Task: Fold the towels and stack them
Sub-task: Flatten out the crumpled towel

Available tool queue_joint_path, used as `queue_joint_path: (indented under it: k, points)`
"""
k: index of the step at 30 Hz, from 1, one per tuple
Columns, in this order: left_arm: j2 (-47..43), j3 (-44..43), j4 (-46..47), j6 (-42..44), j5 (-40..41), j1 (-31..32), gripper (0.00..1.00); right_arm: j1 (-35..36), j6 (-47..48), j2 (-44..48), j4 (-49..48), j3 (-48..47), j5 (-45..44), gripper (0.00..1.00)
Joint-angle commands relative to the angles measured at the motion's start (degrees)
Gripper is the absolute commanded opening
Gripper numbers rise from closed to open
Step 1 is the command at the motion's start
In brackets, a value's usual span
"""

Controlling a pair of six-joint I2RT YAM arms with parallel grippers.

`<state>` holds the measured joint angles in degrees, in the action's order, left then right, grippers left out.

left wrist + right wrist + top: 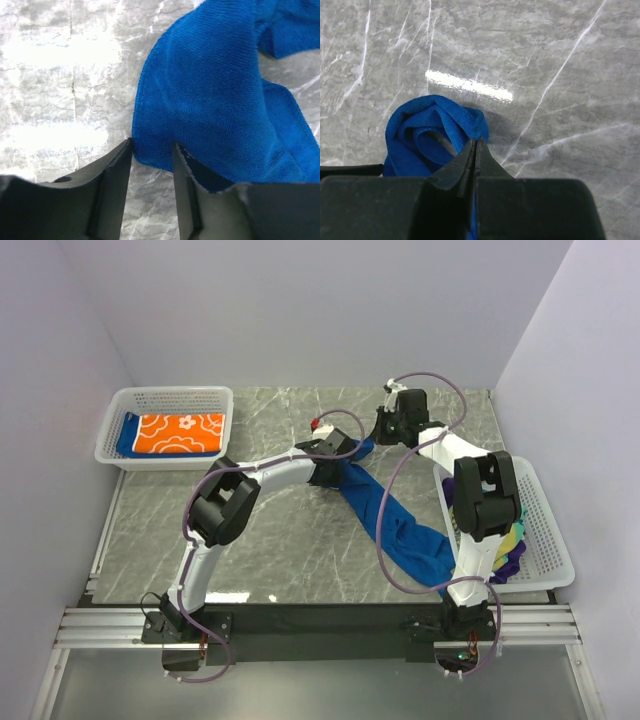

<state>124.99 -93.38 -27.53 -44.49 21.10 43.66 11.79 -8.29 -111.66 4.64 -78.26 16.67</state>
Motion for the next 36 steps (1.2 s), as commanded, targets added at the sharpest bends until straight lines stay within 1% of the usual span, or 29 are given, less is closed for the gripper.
queue_joint_path:
  k: [1,4,5,10,13,18,23,24,29,30,32,33,35,36]
  points:
    - [3.16,2.15,-8.15,-2.62,-2.12,0.72,0.43,-0.98,-0.93,4.17,-3.5,1.0,1.35,0.0]
    - [3.15,3.73,-7.45,-3.23,-3.08,0.64,0.37,-1.07,-1.2,4.52,-4.2,1.88,1.7,0.0]
    - [3.24,4.0,-7.45,-3.32,-2.82,0.64,0.29,-1.16,-1.28,4.52,-4.38,1.88,1.88,0.0]
    - [3.77,4.09,-7.63,-3.24,-2.03,0.55,0.14,-1.42,-1.37,4.61,-4.47,2.32,2.14,0.0]
    - [3.25,5.05,-6.84,-3.06,-1.94,0.03,0.01,-1.51,-1.37,4.69,-4.56,2.23,2.05,0.0]
    - [1.32,7.86,-5.17,-1.4,-0.8,-1.64,0.01,-1.95,-1.2,4.96,-3.68,1.36,2.05,0.0]
    - [-4.83,7.26,-3.76,3.78,5.08,-4.36,0.01,-1.77,-0.76,7.58,-2.45,-1.01,1.79,0.0]
    - [-5.89,6.9,-2.63,6.84,6.05,-4.72,0.01,-1.86,-0.67,8.2,-2.27,-1.37,1.7,0.0]
    - [-13.62,2.95,0.19,15.82,13.86,-5.69,0.01,-1.86,1.7,13.29,-0.87,-4.52,-0.22,0.0]
    - [-15.98,2.6,0.98,18.97,14.4,-5.86,0.01,-1.77,2.4,14.0,-0.43,-5.23,-0.49,0.0]
    - [-18.37,1.2,4.14,22.24,15.54,-6.3,0.01,-1.86,4.42,16.29,0.45,-7.07,-1.19,0.0]
    - [-20.64,0.66,5.37,25.65,15.9,-6.31,0.0,-1.86,4.78,16.99,0.63,-7.78,-2.33,0.0]
    - [-22.94,-0.39,10.11,29.01,16.07,-6.3,0.01,-1.86,5.83,18.66,1.33,-10.32,-3.3,0.0]
    - [-25.21,-0.57,11.95,32.07,15.9,-6.31,0.01,-1.86,6.01,19.02,1.68,-11.38,-4.35,0.0]
